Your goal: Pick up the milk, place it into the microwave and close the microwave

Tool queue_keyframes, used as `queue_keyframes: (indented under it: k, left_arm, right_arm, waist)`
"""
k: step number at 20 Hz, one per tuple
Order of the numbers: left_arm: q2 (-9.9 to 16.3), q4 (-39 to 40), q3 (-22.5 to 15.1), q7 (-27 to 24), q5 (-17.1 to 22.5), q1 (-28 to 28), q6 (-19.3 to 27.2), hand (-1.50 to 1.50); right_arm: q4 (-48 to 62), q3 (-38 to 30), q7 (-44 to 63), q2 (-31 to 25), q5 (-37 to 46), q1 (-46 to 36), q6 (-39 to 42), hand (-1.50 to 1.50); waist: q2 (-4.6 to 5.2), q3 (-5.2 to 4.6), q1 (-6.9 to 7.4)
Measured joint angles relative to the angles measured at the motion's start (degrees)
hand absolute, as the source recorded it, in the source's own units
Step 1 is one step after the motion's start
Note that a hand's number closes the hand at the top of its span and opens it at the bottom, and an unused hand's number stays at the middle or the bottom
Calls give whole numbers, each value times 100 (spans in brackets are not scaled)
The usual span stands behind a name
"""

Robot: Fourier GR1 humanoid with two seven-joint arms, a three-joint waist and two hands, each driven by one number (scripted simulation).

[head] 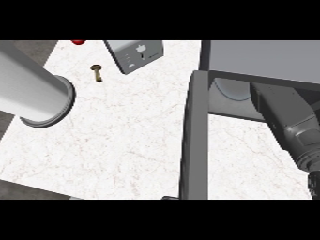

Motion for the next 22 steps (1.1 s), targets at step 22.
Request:
queue_keyframes:
  k: [22]
  left_arm:
    - [-1079,146,-1021,-259,-855,557,-1084,-150]
  right_arm:
    - [-2,-198,-232,179,-274,253,1432,-150]
  waist:
    - [-311,-198,-630]
